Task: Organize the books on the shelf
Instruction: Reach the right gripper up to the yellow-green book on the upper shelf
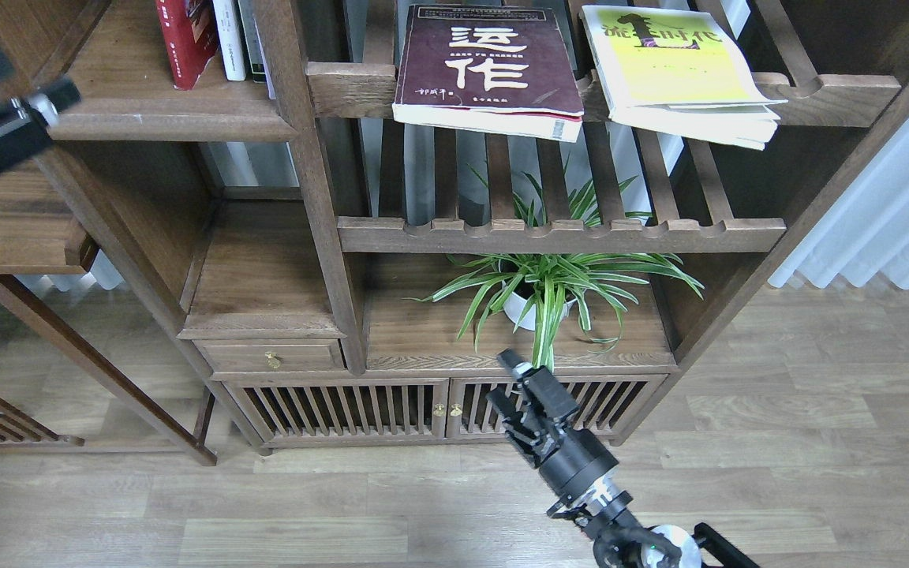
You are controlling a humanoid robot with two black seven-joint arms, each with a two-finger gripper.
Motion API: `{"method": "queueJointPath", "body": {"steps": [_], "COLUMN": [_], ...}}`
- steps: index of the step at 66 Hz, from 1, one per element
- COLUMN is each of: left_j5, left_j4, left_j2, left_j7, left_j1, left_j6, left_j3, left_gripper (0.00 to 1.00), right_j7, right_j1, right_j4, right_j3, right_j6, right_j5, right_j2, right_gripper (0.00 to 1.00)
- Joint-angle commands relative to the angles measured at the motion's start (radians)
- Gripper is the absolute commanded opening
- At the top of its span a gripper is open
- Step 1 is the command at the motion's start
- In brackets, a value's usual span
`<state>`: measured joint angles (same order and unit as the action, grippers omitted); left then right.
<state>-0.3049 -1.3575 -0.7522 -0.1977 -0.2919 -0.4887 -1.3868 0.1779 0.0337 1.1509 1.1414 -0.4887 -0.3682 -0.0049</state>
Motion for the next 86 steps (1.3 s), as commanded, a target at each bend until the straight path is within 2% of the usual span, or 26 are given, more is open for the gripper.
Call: {"method": "queueJointPath", "body": {"steps": [1, 13, 24, 40, 59, 74, 86], "left_j5": [0.000, -0.003, -0.003, -0.003, -0.003, -0.003, -0.003], "left_j4": [0.015, 0.046, 0.054, 0.057, 0.070, 0.072, 0.074], "left_j2": [0.014, 0.028, 0.033, 0.036, 0.050, 0.051, 0.051], "left_j7": [0.000, -0.003, -0.003, -0.003, -0.003, -0.003, -0.005], "left_j1": [0.014, 0.014, 0.014, 0.014, 0.013, 0.011, 0.005], "left_j6": [0.000, 0.000, 0.000, 0.000, 0.000, 0.000, 0.000], "left_j3": [-0.021, -0.025, -0.028, -0.028, -0.028, -0.029, -0.029], "left_gripper": [1.00, 1.00, 1.00, 1.00, 1.00, 1.00, 1.00], "right_j7": [-0.028, -0.040, -0.040, -0.040, -0.038, -0.038, -0.043], "right_j1": [-0.001, -0.001, 0.005, -0.023, -0.097, -0.152, -0.222], "right_j4": [0.072, 0.187, 0.259, 0.271, 0.294, 0.293, 0.280], "right_j3": [0.066, 0.165, 0.181, 0.179, 0.179, 0.181, 0.184], "right_j6": [0.000, 0.000, 0.000, 0.000, 0.000, 0.000, 0.065], "right_j5": [-0.005, -0.009, -0.011, -0.009, -0.009, -0.009, -0.009], "right_j2": [-0.038, -0.089, -0.115, -0.138, -0.240, -0.248, -0.248], "right_gripper": [1.00, 1.00, 1.00, 1.00, 1.00, 0.98, 0.99]}}
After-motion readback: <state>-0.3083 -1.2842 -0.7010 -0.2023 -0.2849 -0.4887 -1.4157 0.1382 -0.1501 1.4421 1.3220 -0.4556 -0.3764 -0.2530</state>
